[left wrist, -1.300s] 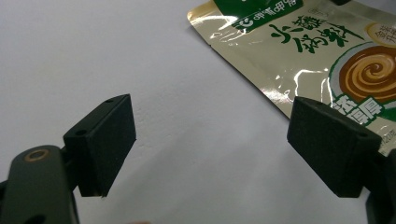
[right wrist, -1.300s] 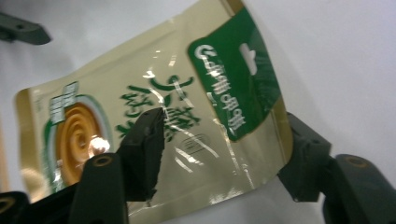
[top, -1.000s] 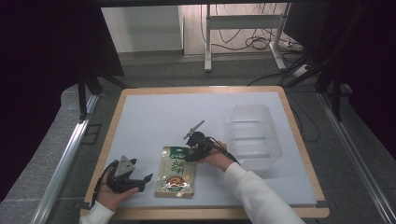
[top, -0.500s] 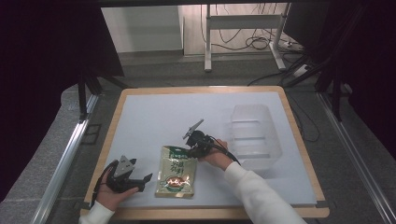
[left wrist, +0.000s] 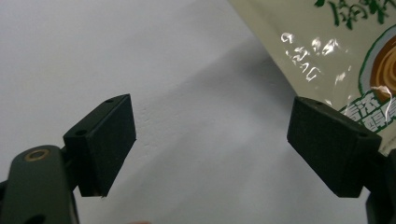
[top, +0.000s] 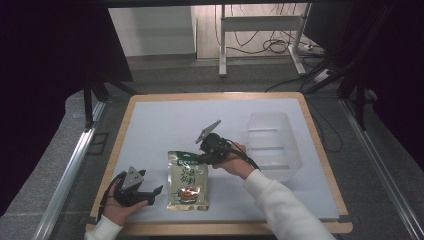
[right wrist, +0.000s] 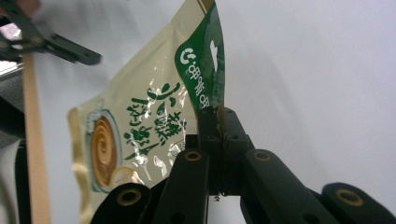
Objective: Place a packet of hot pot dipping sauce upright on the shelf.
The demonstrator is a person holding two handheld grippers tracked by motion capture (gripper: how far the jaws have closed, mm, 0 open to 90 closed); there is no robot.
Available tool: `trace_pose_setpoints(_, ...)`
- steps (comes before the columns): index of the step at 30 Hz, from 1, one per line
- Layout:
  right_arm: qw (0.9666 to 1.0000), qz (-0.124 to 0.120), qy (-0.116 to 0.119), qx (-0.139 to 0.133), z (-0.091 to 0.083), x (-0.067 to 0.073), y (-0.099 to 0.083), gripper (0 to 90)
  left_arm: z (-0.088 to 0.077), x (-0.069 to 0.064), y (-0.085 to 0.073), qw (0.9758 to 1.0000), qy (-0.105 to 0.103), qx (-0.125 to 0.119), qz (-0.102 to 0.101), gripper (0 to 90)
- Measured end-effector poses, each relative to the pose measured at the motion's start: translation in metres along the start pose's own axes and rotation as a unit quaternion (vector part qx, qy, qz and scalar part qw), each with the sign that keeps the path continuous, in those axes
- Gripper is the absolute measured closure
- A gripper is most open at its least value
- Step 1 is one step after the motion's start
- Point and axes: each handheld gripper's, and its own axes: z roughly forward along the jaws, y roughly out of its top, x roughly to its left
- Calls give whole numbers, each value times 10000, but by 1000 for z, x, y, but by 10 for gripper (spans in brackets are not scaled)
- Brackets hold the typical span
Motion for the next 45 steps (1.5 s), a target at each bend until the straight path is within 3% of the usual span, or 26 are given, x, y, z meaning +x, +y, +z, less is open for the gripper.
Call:
trace_pose_setpoints(12, 9985, -468, -60, -265, -38, 19, 26, 892, 0, 0, 0, 10000, 7, -42, -35, 154)
trace_pose_setpoints(13, 9977, -599, -93, -303, -47, 25, 33, 892, 0, 0, 0, 10000, 14, -35, -31, 154)
trace_pose_setpoints(19, 9958, -806, -137, -411, -58, 31, 40, 892, 0, 0, 0, 10000, 2, -51, -45, 155)
trace_pose_setpoints(31, 9952, -807, -158, -533, -67, 29, 41, 893, 1, 0, 0, 10000, 0, 2, -6, 154)
trace_pose_setpoints(45, 9933, -743, -329, -824, -102, 19, 41, 893, 3, 0, -1, 10000, 6, 35, -43, 155)
